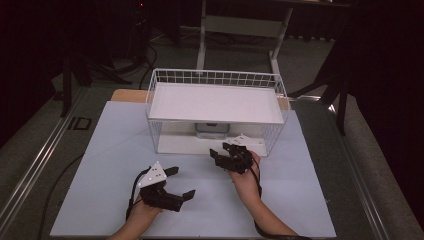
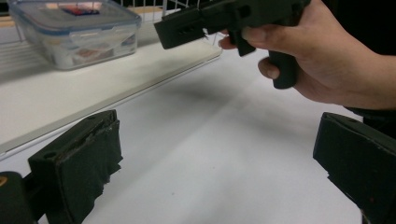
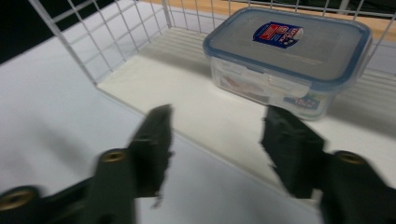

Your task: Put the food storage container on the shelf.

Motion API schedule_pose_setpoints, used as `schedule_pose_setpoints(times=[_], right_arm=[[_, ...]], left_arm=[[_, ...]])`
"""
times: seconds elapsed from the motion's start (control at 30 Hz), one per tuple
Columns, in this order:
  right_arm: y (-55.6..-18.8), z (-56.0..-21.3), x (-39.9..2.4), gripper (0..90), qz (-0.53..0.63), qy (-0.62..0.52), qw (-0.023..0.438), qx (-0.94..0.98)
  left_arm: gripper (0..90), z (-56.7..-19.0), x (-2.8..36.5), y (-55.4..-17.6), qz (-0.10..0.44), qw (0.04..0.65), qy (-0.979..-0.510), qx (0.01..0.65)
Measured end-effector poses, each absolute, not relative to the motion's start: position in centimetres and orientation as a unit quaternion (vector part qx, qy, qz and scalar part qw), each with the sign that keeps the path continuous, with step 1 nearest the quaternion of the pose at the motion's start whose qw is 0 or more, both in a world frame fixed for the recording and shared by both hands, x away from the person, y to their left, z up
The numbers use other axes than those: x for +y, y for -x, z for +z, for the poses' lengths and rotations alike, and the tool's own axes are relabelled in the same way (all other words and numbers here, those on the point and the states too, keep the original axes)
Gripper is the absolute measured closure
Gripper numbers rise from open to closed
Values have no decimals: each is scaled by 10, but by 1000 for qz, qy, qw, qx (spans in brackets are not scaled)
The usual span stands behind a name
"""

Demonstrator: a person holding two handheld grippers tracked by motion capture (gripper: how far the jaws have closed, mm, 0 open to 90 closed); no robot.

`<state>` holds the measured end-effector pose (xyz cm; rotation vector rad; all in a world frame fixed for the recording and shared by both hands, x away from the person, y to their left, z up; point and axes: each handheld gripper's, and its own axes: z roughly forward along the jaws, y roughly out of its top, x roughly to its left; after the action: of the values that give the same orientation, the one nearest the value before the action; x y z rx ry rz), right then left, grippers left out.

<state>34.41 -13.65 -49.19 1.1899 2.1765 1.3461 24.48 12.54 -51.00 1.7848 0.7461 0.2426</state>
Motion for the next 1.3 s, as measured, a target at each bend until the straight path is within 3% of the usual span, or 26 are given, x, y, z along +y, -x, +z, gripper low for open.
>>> schedule_pose_setpoints(times=[0.1,0.2,1.3], right_arm=[[-335,-491,-140,194,476,-410,150,763],[-326,-491,-144,132,489,-395,135,766],[-259,-475,-221,162,523,-342,144,768]], left_arm=[[19,-508,124,-245,99,562,-760,311],[19,-505,123,-244,100,556,-767,304],[19,-491,156,-231,94,560,-763,309]])
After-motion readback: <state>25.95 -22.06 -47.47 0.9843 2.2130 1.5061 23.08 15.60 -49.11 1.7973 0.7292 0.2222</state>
